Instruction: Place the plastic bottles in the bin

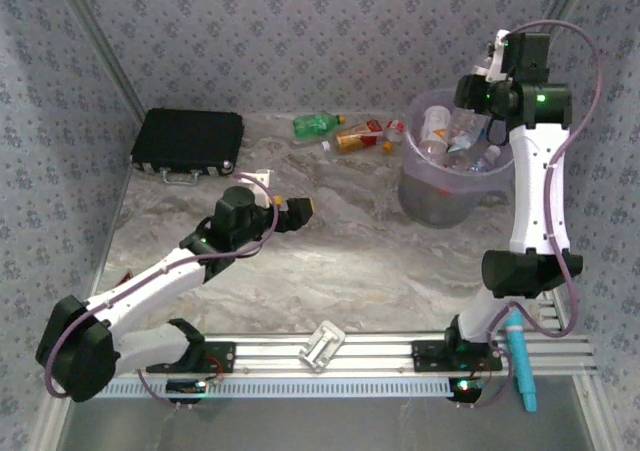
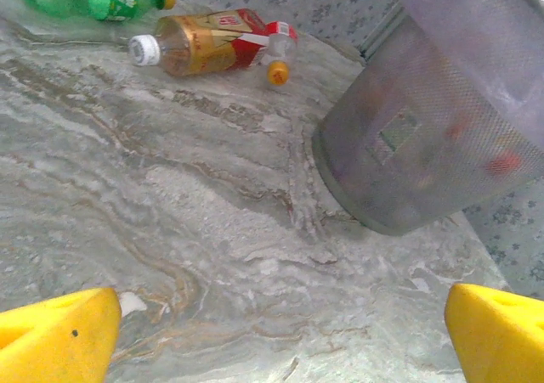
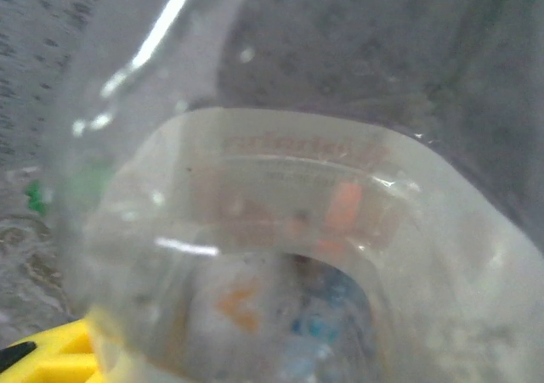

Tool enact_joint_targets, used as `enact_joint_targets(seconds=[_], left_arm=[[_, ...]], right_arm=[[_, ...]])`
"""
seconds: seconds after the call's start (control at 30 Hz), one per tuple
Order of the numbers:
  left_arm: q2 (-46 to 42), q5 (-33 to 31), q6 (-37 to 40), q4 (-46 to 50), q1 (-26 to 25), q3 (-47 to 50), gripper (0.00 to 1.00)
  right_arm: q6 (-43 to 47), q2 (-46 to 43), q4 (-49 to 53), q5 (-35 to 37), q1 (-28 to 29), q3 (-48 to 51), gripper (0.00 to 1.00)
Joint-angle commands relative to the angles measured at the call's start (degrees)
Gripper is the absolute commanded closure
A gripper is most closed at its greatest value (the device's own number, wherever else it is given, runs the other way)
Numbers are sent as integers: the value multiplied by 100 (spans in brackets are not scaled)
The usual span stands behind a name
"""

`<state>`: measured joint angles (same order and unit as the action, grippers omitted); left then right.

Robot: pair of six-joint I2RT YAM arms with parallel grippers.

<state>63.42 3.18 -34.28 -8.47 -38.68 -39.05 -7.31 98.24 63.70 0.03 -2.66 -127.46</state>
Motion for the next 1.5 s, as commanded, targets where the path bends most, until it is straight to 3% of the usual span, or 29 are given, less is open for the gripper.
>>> enact_joint_targets(seconds=[0.0, 0.23, 0.47, 0.8, 0.87, 1.0, 1.17, 1.47], left_arm=[[-251, -253, 57, 219, -33, 140, 3], [-487, -379, 49, 391, -32, 201, 3], [-553, -733, -107, 1145, 17, -108, 3], [-576, -723, -78, 1967, 168, -764, 4], [-558, -700, -84, 1999, 200, -812, 4], [-451, -614, -12, 2090, 277, -937, 4], [-42, -457, 381, 2327, 433, -1325, 2], [1462, 213, 1315, 2492, 1044, -2607, 1]], right_arm=[[319, 294, 616, -53, -105, -141, 43], [482, 867, 1131, -471, -227, -127, 40], [406, 947, 1049, -1051, -244, 333, 39], [408, 899, 1163, -1797, -215, 1005, 37], [401, 810, 1158, -1793, -146, 1194, 35], [336, 586, 1174, -1554, -87, 1433, 22], [271, 295, 1170, -1061, -110, 1210, 14], [177, -116, 1071, -623, -235, 445, 7]])
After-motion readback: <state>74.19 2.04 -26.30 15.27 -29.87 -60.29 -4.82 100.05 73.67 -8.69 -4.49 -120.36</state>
